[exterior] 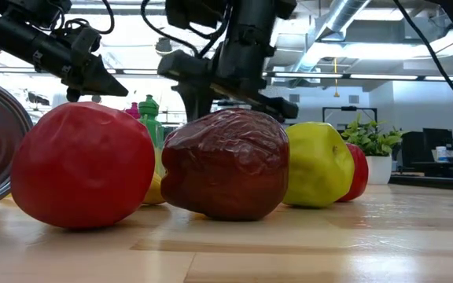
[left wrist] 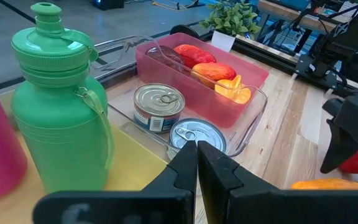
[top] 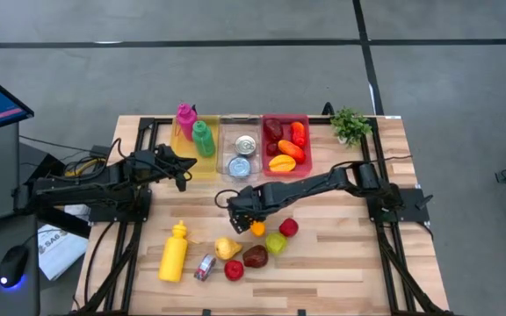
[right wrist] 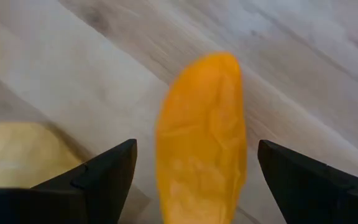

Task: Pick & Place Food Item
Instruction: Put the yellow mango into the pink bin

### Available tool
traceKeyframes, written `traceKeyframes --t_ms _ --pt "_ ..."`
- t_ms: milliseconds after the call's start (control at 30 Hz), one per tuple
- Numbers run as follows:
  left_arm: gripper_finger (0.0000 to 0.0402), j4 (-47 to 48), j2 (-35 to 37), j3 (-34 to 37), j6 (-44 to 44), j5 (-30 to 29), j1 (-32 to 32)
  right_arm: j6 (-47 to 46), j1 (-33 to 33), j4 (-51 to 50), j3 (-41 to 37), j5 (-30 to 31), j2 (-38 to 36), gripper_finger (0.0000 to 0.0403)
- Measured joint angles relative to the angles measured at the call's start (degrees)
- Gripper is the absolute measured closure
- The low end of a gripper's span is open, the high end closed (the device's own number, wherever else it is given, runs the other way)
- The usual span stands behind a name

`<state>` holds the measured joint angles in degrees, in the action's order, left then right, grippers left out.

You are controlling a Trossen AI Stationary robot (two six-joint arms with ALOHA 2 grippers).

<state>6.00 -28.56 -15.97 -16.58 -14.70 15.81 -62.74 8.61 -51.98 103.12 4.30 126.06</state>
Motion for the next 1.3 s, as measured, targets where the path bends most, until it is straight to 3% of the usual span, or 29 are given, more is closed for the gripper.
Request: traceKeyframes --t_ms 533,1000,1300 --pt "0.0399 0.0 0.0 0.0 0.0 0.0 0.0 0.1 1.2 6.3 -5.3 0.0 -0.1 0.0076" --pt "0.0399 0.0 0.0 0.0 0.0 0.0 0.0 0.2 1.1 7.5 -5.3 0.0 -0.1 0.0162" --pt "0.0399 0.0 0.0 0.0 0.0 0.0 0.0 2.0 1.1 7.3 -5.3 -3.4 -0.6 0.0181"
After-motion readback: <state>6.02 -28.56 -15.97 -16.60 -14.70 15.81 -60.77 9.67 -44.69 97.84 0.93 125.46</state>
